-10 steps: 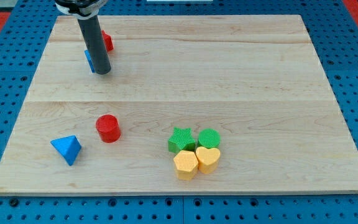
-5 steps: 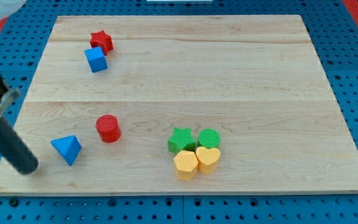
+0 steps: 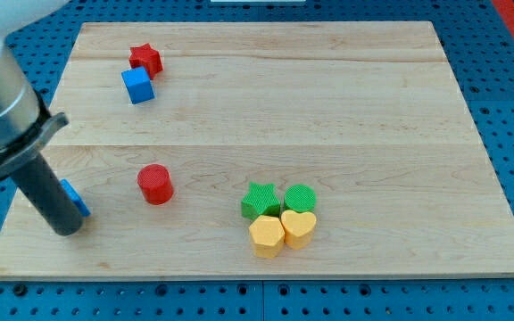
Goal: Move the blue triangle below the blue cube
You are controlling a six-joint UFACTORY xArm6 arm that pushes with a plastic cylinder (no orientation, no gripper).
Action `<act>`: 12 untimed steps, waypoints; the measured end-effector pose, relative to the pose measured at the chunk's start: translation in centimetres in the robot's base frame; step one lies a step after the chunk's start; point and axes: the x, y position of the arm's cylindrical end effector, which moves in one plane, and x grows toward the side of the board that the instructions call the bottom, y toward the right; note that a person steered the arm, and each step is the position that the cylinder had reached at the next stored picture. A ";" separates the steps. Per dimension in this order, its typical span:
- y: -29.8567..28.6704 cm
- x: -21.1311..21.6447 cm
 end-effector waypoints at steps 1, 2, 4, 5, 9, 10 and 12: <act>-1.9 -0.2; -1.6 -2.2; -0.3 -5.5; 2.1 -6.7; 0.8 -9.9; -0.4 -10.2; 4.5 -10.8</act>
